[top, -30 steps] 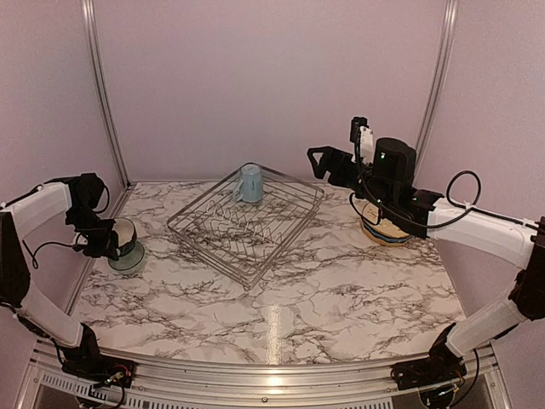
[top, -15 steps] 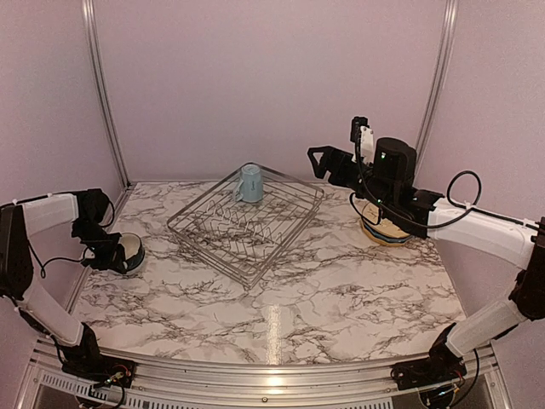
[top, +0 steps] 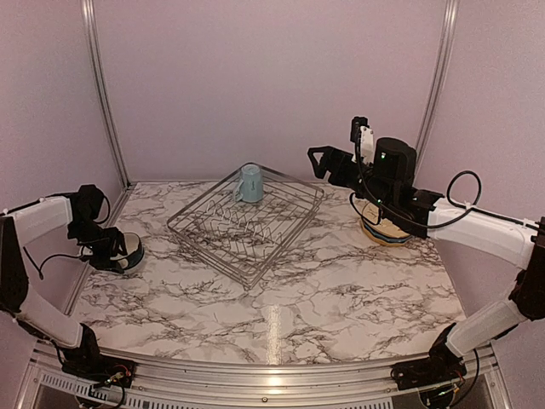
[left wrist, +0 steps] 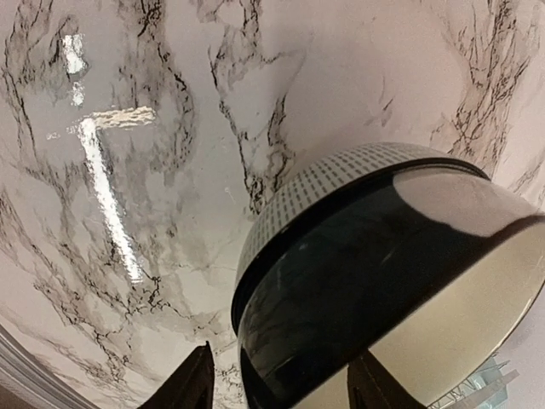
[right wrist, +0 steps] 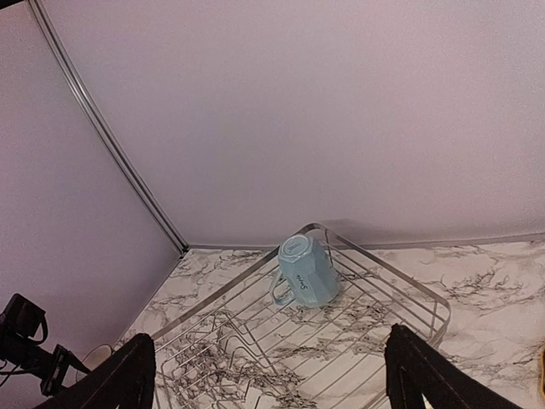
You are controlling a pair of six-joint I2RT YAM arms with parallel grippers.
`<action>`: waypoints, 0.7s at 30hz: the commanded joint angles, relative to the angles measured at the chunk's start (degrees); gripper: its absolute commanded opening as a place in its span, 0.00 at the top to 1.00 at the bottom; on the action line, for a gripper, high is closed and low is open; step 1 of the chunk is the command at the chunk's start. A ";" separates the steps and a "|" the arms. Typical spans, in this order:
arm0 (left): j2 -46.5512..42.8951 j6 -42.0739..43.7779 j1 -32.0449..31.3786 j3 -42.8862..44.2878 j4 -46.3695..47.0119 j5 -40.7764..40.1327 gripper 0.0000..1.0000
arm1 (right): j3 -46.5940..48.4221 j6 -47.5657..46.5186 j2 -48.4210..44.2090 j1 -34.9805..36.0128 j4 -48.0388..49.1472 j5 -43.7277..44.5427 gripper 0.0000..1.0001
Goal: Unload the mixed dishes from the dish rack
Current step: Place the bowl in the bowl, then grab the cup from the dish rack.
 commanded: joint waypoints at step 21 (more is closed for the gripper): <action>-25.72 18.00 -0.34 -1.98 5.56 -10.64 0.01 | 3.33 -1.06 4.03 -0.25 -1.05 -1.72 0.10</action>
